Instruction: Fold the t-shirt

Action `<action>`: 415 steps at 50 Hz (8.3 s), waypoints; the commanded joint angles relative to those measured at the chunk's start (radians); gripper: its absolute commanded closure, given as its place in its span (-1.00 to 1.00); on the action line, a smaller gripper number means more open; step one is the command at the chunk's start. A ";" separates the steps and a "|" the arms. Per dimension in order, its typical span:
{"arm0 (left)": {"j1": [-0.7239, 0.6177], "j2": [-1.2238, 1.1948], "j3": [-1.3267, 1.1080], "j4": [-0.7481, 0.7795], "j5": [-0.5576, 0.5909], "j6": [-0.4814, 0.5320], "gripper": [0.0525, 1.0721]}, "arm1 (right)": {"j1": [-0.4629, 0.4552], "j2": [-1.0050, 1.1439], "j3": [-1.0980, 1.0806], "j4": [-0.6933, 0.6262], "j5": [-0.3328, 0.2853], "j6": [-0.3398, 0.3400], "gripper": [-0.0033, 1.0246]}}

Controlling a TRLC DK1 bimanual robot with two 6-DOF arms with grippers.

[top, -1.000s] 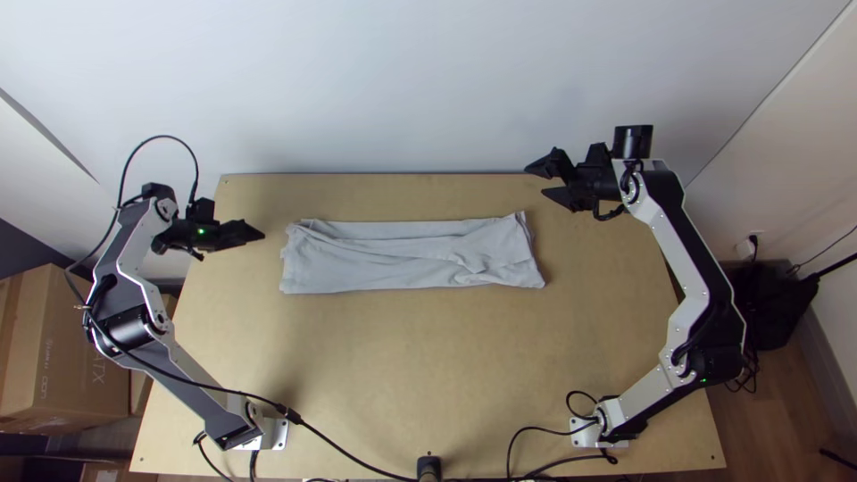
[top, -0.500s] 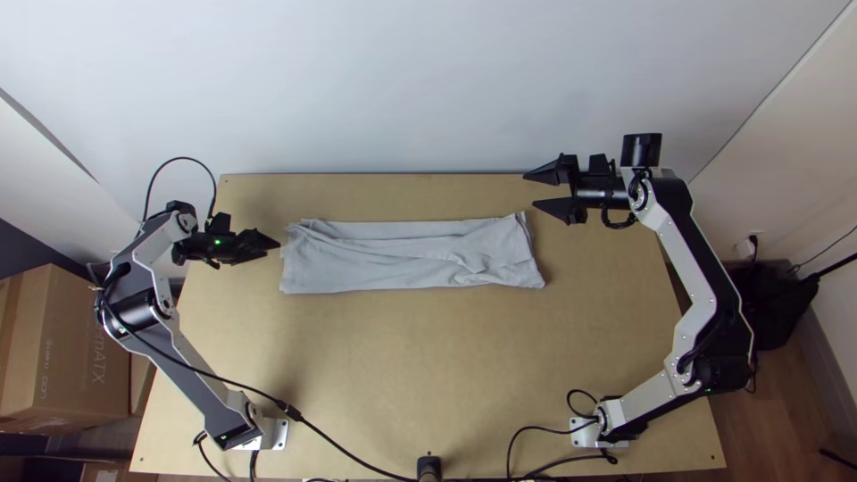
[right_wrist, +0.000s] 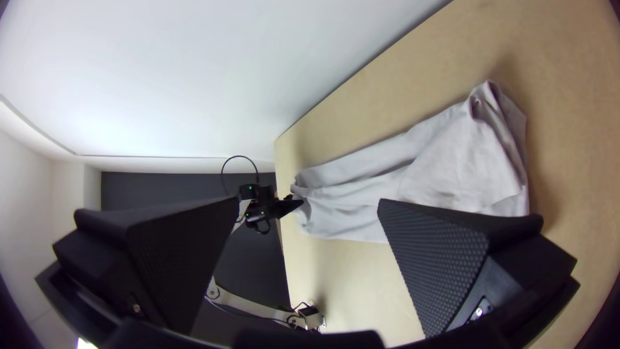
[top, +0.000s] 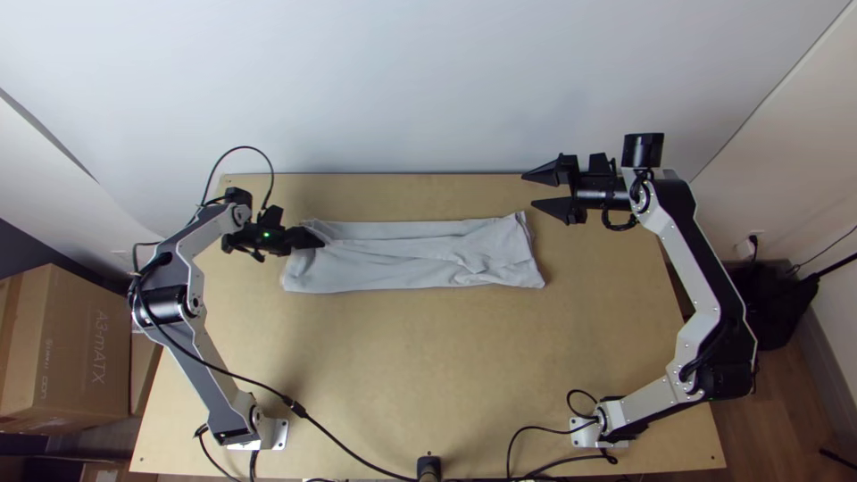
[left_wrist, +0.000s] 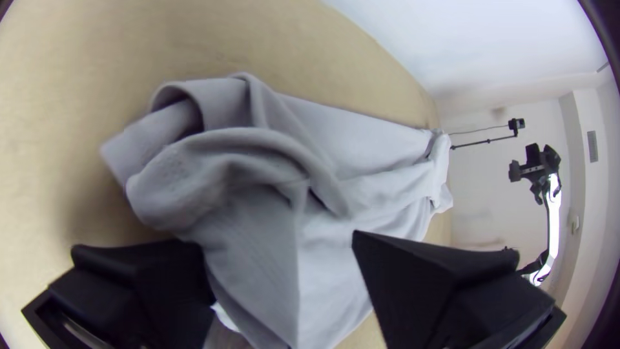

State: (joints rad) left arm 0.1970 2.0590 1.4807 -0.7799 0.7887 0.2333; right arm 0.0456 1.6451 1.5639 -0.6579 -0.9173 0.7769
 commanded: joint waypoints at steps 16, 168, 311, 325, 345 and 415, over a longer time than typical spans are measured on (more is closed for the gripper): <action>0.208 -0.172 -0.085 -0.024 -0.154 0.064 0.95 | 0.004 -0.105 -0.033 -0.020 0.011 -0.025 -0.92; -0.508 -0.398 0.757 -0.489 -0.895 -0.236 -0.92 | 0.600 0.213 0.096 0.007 0.416 0.027 -0.75; 0.225 -0.648 0.650 -0.530 -0.513 -0.020 -0.92 | 0.585 0.811 0.538 -0.045 0.353 -0.168 0.94; 0.208 -0.637 0.661 -0.529 -0.511 -0.031 -0.92 | 0.427 0.660 0.349 0.017 0.345 -0.169 0.95; 0.165 -0.631 0.662 -0.522 -0.511 -0.057 -0.92 | -0.020 0.325 -0.139 0.238 0.347 -0.171 0.95; 0.183 -1.214 -0.059 0.444 -0.750 -0.350 -0.92 | -0.632 -0.521 -0.226 0.893 0.876 -0.370 -0.93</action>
State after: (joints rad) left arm 0.3752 1.0096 1.6108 -0.5140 0.1200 -0.0471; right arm -0.5835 1.1721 1.4208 0.1741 -0.0483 0.4129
